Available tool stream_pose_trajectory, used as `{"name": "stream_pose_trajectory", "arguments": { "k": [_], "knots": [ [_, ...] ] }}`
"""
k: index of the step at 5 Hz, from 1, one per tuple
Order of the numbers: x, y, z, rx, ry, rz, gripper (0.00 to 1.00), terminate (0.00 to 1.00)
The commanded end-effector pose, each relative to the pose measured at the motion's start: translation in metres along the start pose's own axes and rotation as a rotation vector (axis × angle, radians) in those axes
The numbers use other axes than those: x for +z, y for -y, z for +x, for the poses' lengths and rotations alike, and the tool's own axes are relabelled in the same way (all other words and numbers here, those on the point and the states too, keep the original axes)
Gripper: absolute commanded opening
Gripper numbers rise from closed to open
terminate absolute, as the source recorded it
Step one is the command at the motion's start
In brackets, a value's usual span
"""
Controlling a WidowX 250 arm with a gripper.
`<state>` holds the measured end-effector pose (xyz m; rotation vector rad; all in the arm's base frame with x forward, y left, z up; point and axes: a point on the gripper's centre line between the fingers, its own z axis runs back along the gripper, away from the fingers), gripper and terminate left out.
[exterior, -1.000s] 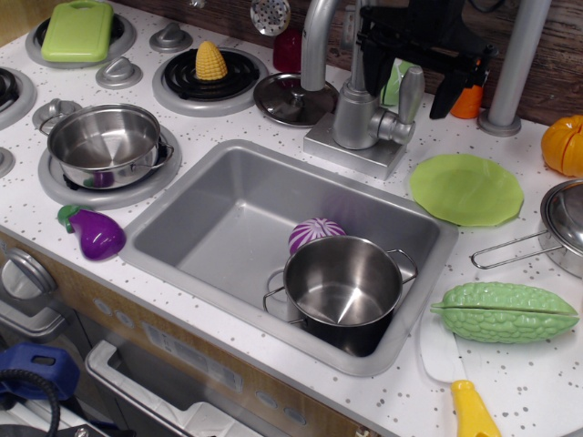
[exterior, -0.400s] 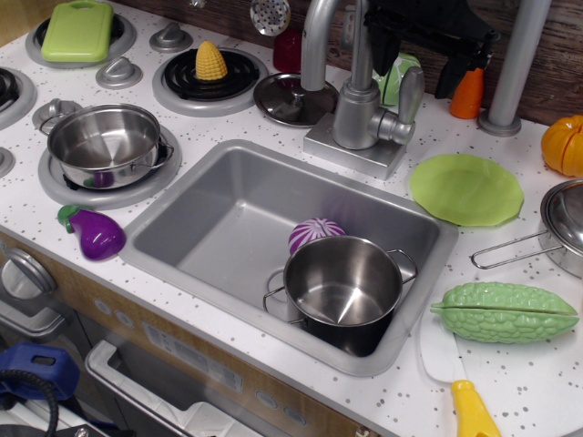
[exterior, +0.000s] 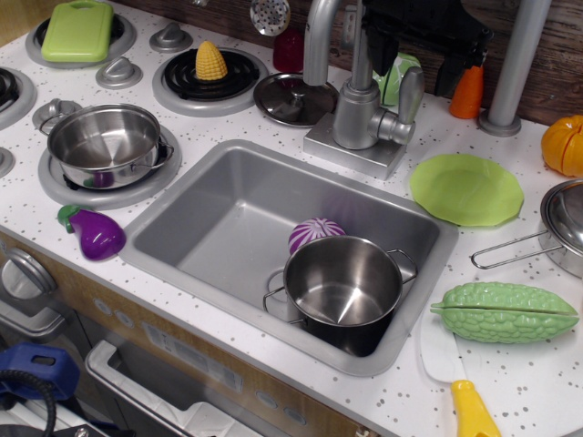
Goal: Turn lever vertical to front
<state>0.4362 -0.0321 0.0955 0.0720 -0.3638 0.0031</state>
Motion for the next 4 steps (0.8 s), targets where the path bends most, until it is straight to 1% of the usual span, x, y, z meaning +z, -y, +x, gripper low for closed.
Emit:
{"name": "stream_pose_trajectory", "arguments": {
  "k": [1, 3, 4],
  "knots": [
    [0.010, -0.004, 0.007, 0.038, 0.063, 0.019, 0.00, 0.00],
    [0.010, 0.002, -0.001, 0.084, 0.064, 0.017, 0.00, 0.00],
    [0.013, 0.005, -0.014, 0.122, 0.031, 0.008, 0.00, 0.00]
  ]
}}
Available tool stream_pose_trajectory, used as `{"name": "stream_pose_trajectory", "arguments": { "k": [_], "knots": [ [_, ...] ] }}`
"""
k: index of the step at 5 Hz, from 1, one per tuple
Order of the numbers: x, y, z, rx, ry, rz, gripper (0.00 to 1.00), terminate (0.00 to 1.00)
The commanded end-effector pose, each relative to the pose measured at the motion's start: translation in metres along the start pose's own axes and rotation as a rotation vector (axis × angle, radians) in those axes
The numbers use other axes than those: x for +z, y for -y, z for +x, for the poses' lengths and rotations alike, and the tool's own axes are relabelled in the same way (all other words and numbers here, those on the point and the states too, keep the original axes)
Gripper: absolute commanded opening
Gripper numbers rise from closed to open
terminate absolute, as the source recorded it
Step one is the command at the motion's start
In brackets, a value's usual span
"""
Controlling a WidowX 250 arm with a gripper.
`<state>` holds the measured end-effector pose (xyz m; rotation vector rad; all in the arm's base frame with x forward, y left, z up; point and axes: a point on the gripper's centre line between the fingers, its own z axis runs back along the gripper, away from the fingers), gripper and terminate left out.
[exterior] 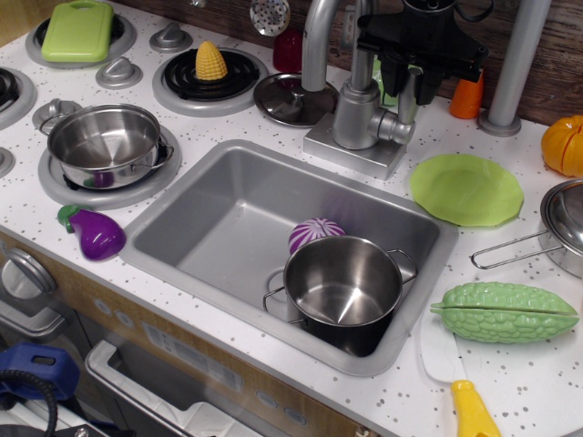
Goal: Turn lever vertical to front
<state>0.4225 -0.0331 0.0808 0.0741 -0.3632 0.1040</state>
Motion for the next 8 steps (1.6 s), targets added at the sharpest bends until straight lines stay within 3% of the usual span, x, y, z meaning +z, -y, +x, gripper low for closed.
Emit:
{"name": "stream_pose_trajectory", "arguments": {
  "k": [1, 4, 6, 7, 8],
  "knots": [
    [0.021, 0.003, -0.009, 0.046, 0.000, -0.024, 0.00, 0.00],
    [-0.008, 0.005, -0.038, 0.097, -0.037, -0.134, 0.00, 0.00],
    [-0.018, 0.008, -0.044, 0.105, -0.016, -0.139, 0.00, 0.00],
    [-0.012, 0.008, -0.042, 0.085, -0.039, -0.124, 1.00, 0.00],
    [0.008, 0.005, -0.039, 0.048, -0.098, -0.077, 1.00, 0.00]
  ]
}}
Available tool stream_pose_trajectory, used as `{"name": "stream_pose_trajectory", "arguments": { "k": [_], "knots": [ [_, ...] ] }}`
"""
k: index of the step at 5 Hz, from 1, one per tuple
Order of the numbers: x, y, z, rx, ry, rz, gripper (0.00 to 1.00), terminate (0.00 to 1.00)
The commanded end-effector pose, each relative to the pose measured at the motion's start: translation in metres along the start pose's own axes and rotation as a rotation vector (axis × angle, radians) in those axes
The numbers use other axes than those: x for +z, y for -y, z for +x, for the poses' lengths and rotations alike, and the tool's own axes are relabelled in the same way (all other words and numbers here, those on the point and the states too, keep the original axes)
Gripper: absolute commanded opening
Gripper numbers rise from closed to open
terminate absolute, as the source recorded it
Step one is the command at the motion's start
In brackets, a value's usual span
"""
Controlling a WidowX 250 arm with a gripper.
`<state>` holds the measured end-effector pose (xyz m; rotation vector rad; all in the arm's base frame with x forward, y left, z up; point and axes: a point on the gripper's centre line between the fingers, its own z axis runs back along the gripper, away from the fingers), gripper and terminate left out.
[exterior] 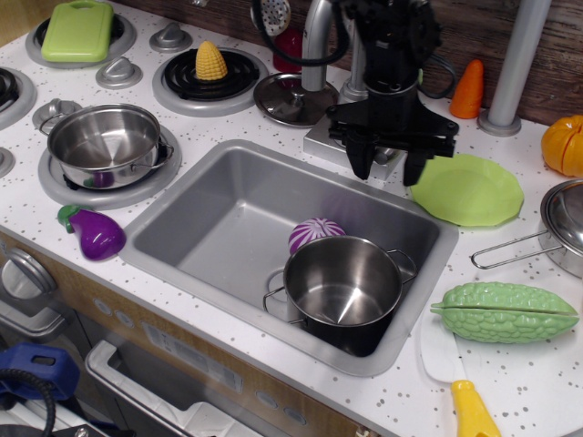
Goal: Turn lever vertical to front
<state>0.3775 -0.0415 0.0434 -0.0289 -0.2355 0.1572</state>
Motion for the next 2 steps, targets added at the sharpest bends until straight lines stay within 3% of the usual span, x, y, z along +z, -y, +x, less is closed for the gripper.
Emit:
{"name": "stream_pose_trajectory", "arguments": {
  "k": [1, 2],
  "knots": [
    [0.0445, 0.0028, 0.0045, -0.046, -0.004, 0.071, 1.00, 0.00],
    [0.0469, 0.0032, 0.0010, -0.068, -0.019, 0.107, 1.00, 1.00]
  ]
}}
